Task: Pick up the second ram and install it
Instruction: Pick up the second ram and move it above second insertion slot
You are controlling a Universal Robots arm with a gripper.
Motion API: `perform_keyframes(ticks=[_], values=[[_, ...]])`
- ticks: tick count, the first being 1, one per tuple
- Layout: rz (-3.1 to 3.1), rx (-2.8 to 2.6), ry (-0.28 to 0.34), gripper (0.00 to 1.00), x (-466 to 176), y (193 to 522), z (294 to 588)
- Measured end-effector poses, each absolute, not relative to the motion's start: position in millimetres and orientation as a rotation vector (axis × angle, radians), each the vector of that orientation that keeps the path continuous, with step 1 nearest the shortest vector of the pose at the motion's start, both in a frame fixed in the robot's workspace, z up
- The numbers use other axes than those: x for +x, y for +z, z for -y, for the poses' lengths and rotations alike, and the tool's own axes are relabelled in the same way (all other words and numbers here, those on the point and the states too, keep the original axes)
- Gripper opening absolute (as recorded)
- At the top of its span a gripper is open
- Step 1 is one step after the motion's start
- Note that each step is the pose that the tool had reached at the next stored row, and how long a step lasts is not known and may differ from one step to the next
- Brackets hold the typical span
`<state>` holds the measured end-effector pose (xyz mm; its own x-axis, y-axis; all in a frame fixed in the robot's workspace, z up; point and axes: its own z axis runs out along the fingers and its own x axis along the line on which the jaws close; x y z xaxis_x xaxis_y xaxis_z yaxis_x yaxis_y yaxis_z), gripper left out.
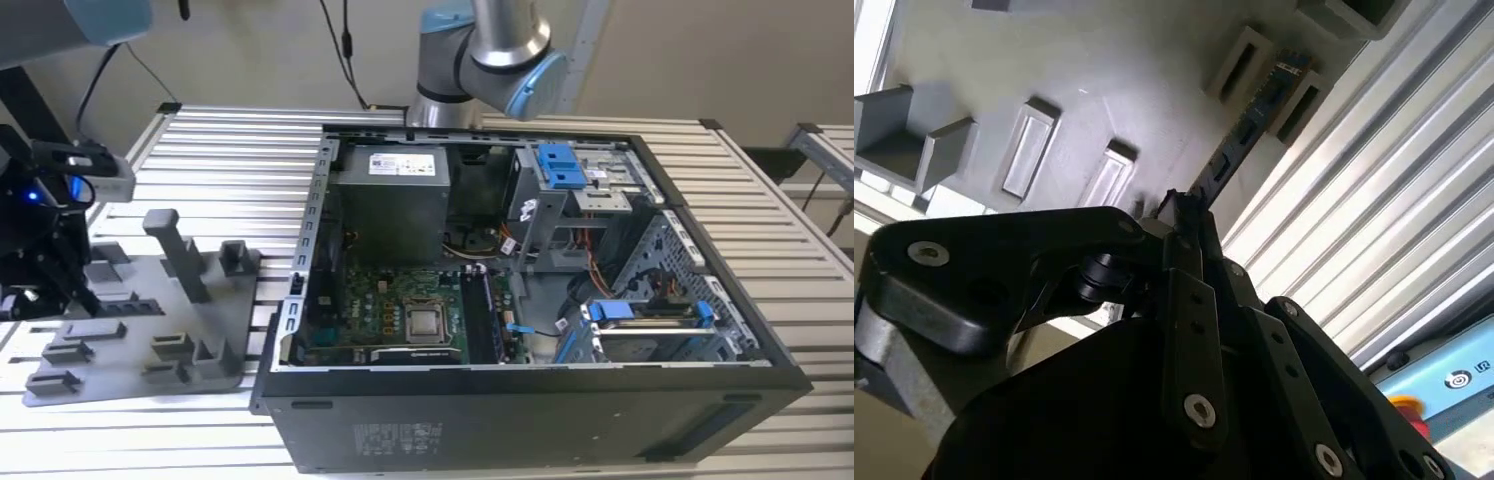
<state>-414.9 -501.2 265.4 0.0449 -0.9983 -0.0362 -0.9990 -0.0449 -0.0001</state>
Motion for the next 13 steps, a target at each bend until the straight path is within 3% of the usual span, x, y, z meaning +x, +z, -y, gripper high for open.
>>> perform_keyframes(ticks=[13], values=[[-2.153,-2.252,0.041,0.14,-414.9,283.1,501.2]])
